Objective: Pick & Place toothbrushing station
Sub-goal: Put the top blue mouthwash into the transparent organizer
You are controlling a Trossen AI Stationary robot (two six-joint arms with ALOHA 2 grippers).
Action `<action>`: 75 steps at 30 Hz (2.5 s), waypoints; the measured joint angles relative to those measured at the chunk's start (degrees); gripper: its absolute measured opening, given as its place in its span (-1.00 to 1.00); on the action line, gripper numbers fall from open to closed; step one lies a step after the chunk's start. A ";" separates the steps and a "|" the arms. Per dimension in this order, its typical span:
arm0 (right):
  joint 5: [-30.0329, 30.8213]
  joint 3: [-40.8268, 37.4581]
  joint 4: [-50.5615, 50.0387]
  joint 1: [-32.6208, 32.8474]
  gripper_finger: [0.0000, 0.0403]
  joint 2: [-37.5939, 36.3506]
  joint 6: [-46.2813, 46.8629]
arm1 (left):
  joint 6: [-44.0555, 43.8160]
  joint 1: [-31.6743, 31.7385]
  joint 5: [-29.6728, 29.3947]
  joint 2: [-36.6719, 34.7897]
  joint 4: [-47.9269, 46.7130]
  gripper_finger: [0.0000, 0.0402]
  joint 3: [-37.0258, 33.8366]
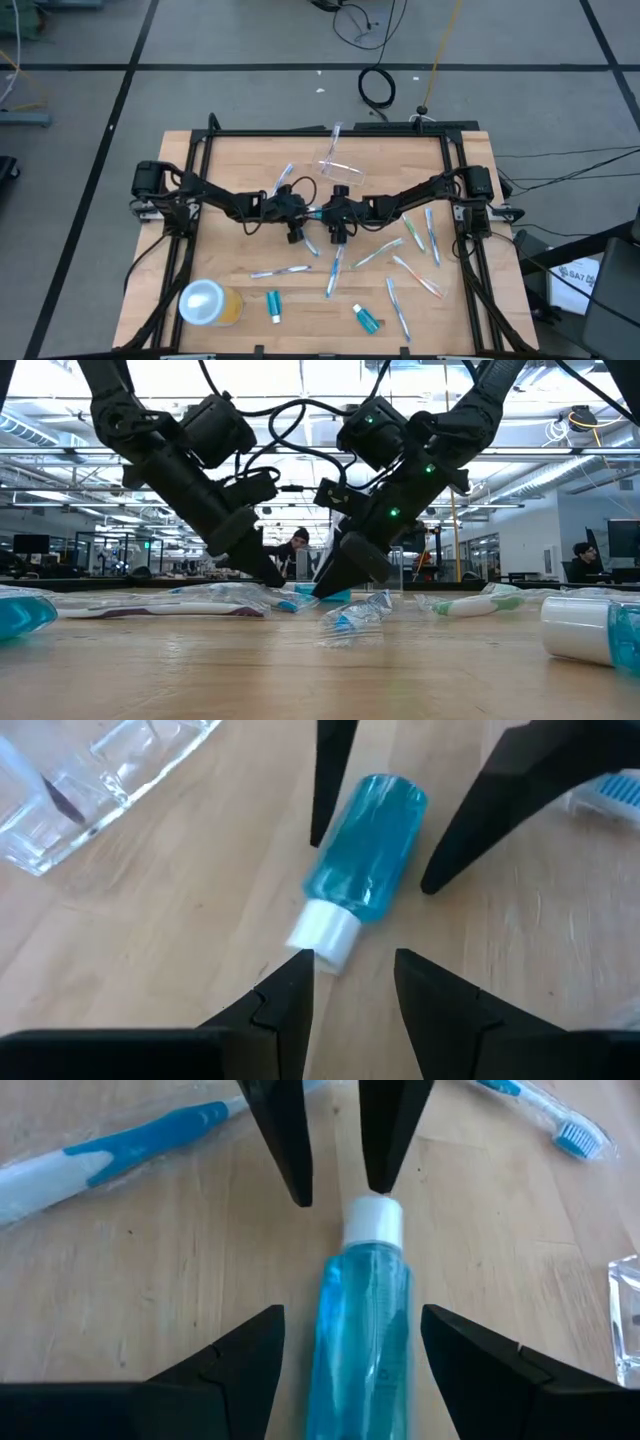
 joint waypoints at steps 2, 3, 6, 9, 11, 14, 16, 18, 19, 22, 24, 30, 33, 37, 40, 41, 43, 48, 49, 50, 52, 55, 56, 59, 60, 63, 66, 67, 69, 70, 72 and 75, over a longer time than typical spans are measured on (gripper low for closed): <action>-0.02 0.00 -0.37 -0.07 0.13 0.00 0.05 | 2.30 -0.20 0.02 0.00 1.42 -0.27 0.00; -0.02 0.00 -0.66 -0.09 0.13 0.00 0.05 | 3.97 -0.30 0.03 0.00 2.00 -0.27 0.00; -0.04 0.00 -0.95 -0.11 0.13 0.00 0.07 | 8.49 -0.36 0.07 0.00 2.61 -0.27 0.00; -0.04 0.00 -0.99 -0.11 0.13 0.00 0.10 | 11.81 0.31 -0.06 0.00 2.47 -0.27 0.00; -0.05 0.00 -1.19 -0.11 0.13 0.00 0.70 | 12.73 0.91 -0.11 0.00 2.50 -0.27 0.00; -0.19 0.02 -2.29 -0.40 0.13 0.00 3.85 | 13.03 1.94 -0.12 0.00 2.61 -0.27 0.00; -0.30 0.02 -3.29 -0.78 0.13 -0.02 6.60 | 13.03 2.57 -0.12 0.00 3.13 -0.27 0.00; -0.96 -0.27 -3.36 -1.14 0.13 -0.06 8.03 | 13.26 3.01 0.12 0.00 3.93 -0.27 0.00; -1.63 -0.57 -3.34 -1.33 0.13 -0.11 8.26 | 13.61 3.23 1.02 0.00 4.11 -0.27 0.01; -4.28 -1.26 -3.17 -2.03 0.12 -0.15 9.58 | 14.51 3.68 5.08 0.00 4.06 -0.27 0.02; -5.89 -1.85 -2.92 -2.55 0.09 -0.17 10.47 | 14.49 3.79 6.02 0.00 4.08 -0.27 0.02; -8.65 -4.20 0.90 -3.45 -0.06 -0.17 11.40 | 15.37 3.89 6.04 0.00 4.02 -0.27 0.02; -10.72 -4.52 2.41 -3.61 -0.13 -0.17 11.00 | 15.72 3.86 6.13 0.00 3.99 -0.27 0.02; -11.42 -4.55 3.72 -3.60 -0.19 -0.13 9.69 | 15.67 3.88 6.19 0.00 3.99 -0.27 0.02; -11.71 -4.59 4.49 -3.54 -0.17 -0.09 9.49 | 15.65 3.88 7.25 0.00 3.99 -0.27 0.02; -11.71 -4.59 4.53 -3.52 -0.16 -0.09 9.43 | 15.67 3.88 7.31 0.00 3.97 -0.27 0.02; -11.69 -4.59 4.55 -3.52 -0.15 -0.07 9.07 | 15.92 3.86 7.24 0.00 3.99 -0.27 0.02; -9.91 -4.61 5.14 -3.04 -0.16 -0.04 7.63 | 15.82 3.99 7.19 0.00 3.94 -0.27 0.02; -9.02 -4.61 5.26 -2.82 -0.16 -0.04 7.12 | 15.82 3.99 7.19 0.00 3.92 -0.27 0.02; -8.74 -4.61 5.54 -2.55 -0.16 -0.02 6.34 | 15.91 3.99 7.20 -0.01 3.94 -0.27 0.02; -8.53 -4.61 6.08 -2.11 -0.16 -0.02 4.74 | 15.65 3.99 7.18 -0.02 3.92 -0.27 0.02; -7.98 -4.66 7.02 -1.57 -0.16 0.01 4.28 | 14.33 3.99 7.26 -0.02 3.59 -0.27 0.02; -8.07 -4.66 7.27 -1.54 -0.16 0.05 4.27 | 14.31 3.99 7.40 -0.02 3.42 -0.26 0.02; -8.41 -4.66 7.52 -1.51 -0.16 0.09 4.31 | 14.14 3.92 8.77 -0.03 3.38 -0.26 0.02; -8.41 -4.66 7.54 -1.51 -0.16 0.09 4.31 | 14.12 3.92 9.80 -0.04 3.34 -0.26 0.02; -8.43 -4.66 7.62 -1.51 -0.16 0.09 4.36 | 14.12 3.91 13.64 -0.04 3.05 -0.25 0.02; -8.43 -4.66 7.83 -1.51 -0.16 0.09 4.28 | 14.12 3.85 14.72 -0.04 3.06 -0.17 0.02; -8.45 -4.66 7.99 -1.51 -0.16 0.09 4.11 | 14.14 3.88 14.56 -0.04 3.05 -0.14 0.02; -8.60 -4.68 8.43 -1.49 -0.16 0.09 3.43 | 14.47 3.92 13.81 -0.04 3.07 -0.05 0.03; -8.69 -4.70 8.64 -1.45 -0.16 0.09 3.36 | 14.61 3.92 13.23 -0.04 3.07 -0.01 0.03; -8.87 -4.70 8.80 -1.44 -0.16 0.09 3.39 | 14.78 3.92 11.64 -0.04 3.07 0.07 0.02; -8.85 -4.70 8.94 -1.42 -0.16 0.09 3.39 | 15.00 3.92 10.83 -0.04 2.73 0.15 0.04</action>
